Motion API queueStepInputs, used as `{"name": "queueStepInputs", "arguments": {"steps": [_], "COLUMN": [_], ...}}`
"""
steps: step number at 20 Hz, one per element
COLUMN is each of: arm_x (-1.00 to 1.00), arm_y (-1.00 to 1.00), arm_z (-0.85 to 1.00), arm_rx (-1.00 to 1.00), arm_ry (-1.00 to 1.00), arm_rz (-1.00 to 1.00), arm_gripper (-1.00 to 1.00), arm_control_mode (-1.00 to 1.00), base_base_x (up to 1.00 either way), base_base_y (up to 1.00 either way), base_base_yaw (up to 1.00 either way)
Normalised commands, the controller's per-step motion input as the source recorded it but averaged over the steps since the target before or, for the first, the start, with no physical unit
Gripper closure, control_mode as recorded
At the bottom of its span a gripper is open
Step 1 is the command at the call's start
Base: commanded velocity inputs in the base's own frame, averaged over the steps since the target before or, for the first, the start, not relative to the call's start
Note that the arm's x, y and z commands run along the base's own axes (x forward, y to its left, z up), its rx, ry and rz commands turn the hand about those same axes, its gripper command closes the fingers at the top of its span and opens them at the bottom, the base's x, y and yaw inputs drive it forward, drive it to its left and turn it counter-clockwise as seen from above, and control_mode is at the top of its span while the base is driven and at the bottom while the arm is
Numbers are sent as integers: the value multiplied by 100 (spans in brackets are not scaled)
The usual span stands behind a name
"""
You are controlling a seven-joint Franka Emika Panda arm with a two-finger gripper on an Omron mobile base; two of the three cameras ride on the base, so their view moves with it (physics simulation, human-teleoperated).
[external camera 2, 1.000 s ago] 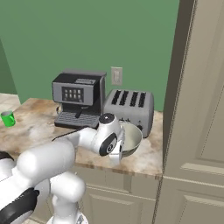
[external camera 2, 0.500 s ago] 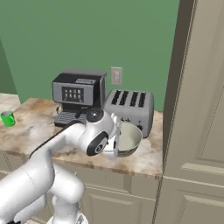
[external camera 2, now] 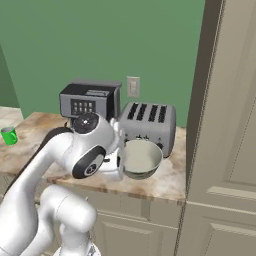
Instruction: Clear the mugs and bowl far away from the sink.
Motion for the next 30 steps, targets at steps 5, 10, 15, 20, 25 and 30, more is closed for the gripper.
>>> {"name": "queueStepInputs", "arguments": {"steps": [5, 10, 15, 20, 25, 30], "arm_x": [-100, -100, -92, -43, 0, 1], "arm_y": [35, 45, 80, 73, 41, 0], "arm_z": [99, 93, 74, 33, 11, 1], "arm_rx": [0, -3, -11, -26, -24, -27], "arm_ry": [-5, -4, -1, -9, 0, 0], "arm_rz": [29, 42, 42, 11, -10, -6], "arm_gripper": [-100, -100, -100, -100, -100, -100], "arm_control_mode": [-100, -100, -100, -100, -100, -100], "base_base_x": [0, 0, 0, 0, 0, 0], "base_base_y": [0, 0, 0, 0, 0, 0], "base_base_yaw": [0, 0, 0, 0, 0, 0]}}
